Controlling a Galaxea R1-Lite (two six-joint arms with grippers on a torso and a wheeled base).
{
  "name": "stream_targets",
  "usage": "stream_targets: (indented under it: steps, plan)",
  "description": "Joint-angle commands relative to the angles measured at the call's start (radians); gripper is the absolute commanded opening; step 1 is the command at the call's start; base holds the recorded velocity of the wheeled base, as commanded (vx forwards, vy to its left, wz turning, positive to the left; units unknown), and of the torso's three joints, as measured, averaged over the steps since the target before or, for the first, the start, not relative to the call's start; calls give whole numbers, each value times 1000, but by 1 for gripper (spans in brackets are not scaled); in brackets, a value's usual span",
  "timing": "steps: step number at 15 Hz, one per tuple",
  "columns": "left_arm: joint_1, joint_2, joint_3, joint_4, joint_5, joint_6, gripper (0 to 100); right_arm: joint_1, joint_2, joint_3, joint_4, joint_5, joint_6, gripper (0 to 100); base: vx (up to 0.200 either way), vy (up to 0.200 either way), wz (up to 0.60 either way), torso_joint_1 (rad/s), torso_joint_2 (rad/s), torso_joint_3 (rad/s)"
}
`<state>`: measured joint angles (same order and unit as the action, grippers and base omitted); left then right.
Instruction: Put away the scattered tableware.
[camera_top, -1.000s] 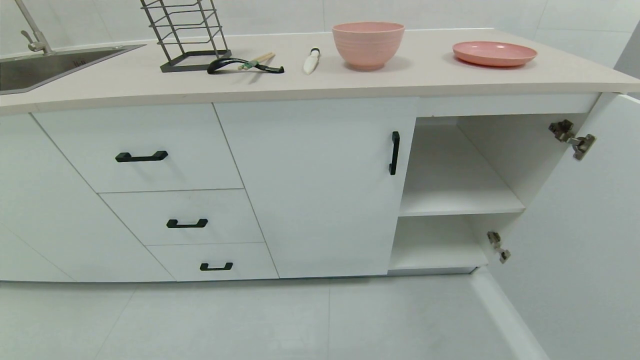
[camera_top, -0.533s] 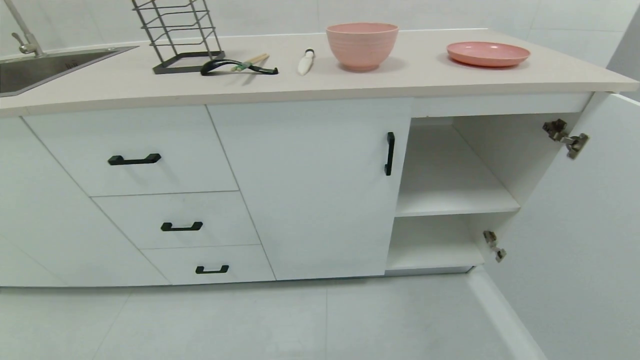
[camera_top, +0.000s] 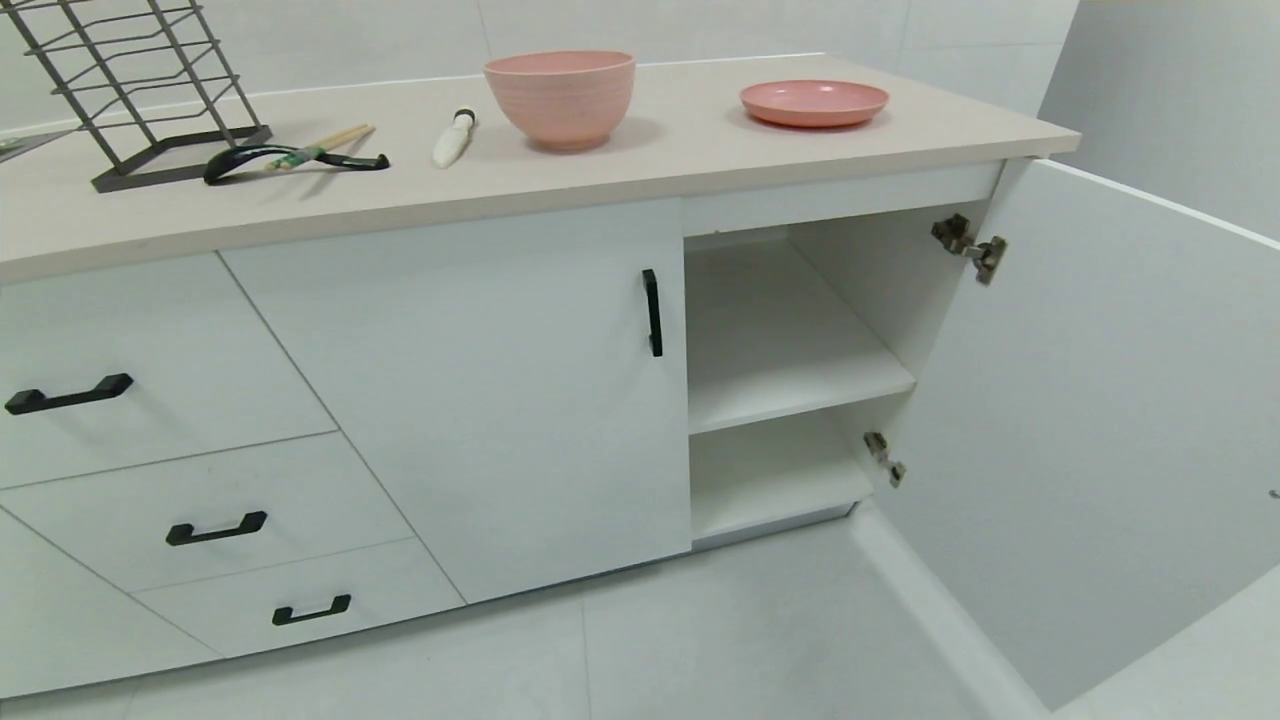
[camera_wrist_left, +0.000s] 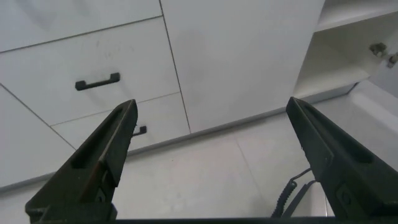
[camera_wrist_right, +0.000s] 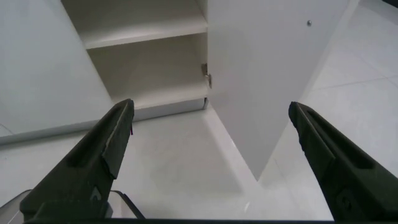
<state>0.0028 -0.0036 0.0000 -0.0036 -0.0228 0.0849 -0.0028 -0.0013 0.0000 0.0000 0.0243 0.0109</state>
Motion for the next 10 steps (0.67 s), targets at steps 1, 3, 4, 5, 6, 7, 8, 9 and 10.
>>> stream_targets:
  steps: [1,3,4,5,6,7,8,9,10]
  plan:
    - [0,4,0,1,0,-1,100,0,1,0,0,0,0,100,200,0,0,2,2,2]
    - [0,4,0,2,-2,1,100,0,1,0,0,0,0,100,100,0,0,-1,1,1]
    - [0,4,0,2,-2,-1,100,0,1,0,0,0,0,100,0,0,0,0,0,0]
    - [0,4,0,2,0,-2,100,0,1,0,0,0,0,100,0,0,0,0,0,0]
    - [0,4,0,2,-2,-2,100,0,1,0,2,0,-2,100,0,0,0,0,0,0]
    - [0,4,0,2,-2,-2,100,0,1,0,2,0,-2,100,0,0,600,7,7,-2]
    - [0,4,0,2,-2,-2,100,0,1,0,2,0,-3,100,0,0,600,12,7,-2]
    - [0,4,0,2,-2,-2,100,0,1,0,2,0,-3,100,0,0,600,2,2,2]
    - [0,4,0,2,0,-2,100,0,1,0,2,0,-2,100,0,0,600,2,7,2]
